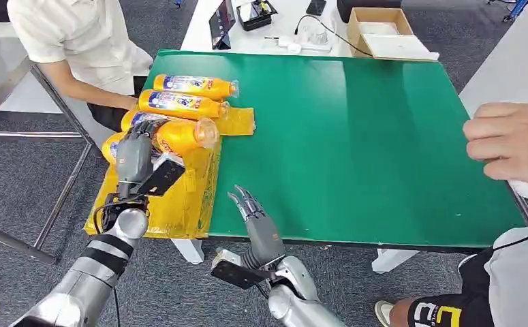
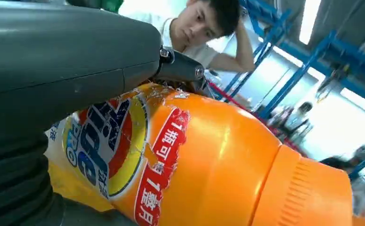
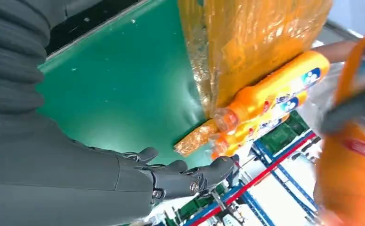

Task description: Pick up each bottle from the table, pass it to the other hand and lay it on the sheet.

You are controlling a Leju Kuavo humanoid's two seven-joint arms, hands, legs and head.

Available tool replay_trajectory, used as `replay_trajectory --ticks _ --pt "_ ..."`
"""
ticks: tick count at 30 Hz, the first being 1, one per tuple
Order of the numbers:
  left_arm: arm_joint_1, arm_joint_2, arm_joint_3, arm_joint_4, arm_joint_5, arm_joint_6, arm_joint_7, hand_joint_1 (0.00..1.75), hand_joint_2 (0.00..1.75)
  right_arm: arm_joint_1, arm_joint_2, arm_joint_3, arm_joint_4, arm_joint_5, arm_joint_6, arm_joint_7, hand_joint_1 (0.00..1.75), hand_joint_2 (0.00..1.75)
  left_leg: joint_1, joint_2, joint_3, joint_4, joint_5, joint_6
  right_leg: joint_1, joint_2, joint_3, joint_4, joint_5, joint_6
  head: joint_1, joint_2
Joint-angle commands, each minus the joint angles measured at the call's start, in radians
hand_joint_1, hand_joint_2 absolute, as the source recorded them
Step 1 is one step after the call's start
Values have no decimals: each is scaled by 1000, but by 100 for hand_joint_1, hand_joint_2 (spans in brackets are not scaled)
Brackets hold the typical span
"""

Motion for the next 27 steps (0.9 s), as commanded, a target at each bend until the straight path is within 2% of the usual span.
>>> replay_trajectory --ticks 1,6,10,15,18,27 --pt "-230 12 -159 478 -267 -9 110 175 175 -19 7 15 -1 -32 54 -24 0 175 1 -3 3 0 -1 -1 1 -3 4 0 -2 -2 0 0" --pt "-281 -3 -146 547 -271 -131 141 175 175 -15 4 19 -8 -41 66 -26 0 175 1 -1 2 0 -1 -1 1 -2 2 0 -1 -2 0 0" --pt "-300 -3 -130 567 -257 -213 121 175 175 -12 -1 18 -9 -52 65 -41 0 175 1 0 3 1 -1 -1 1 -1 3 0 -2 -2 0 0" --pt "-302 -6 -130 567 -257 -215 122 175 175 -12 -1 18 -9 -53 66 -41 0 175 3 -1 6 2 -4 -2 3 -2 8 1 -4 -4 0 0" --pt "-301 -7 -130 568 -257 -217 122 175 175 -13 0 19 -9 -53 66 -41 0 175 1 -1 2 0 -1 -1 1 -1 2 0 -1 -2 0 0" --pt "-301 -7 -130 568 -257 -217 122 175 175 -13 0 19 -9 -53 66 -41 0 175 1 -1 2 1 -2 -1 1 -1 3 0 -2 -2 0 0"
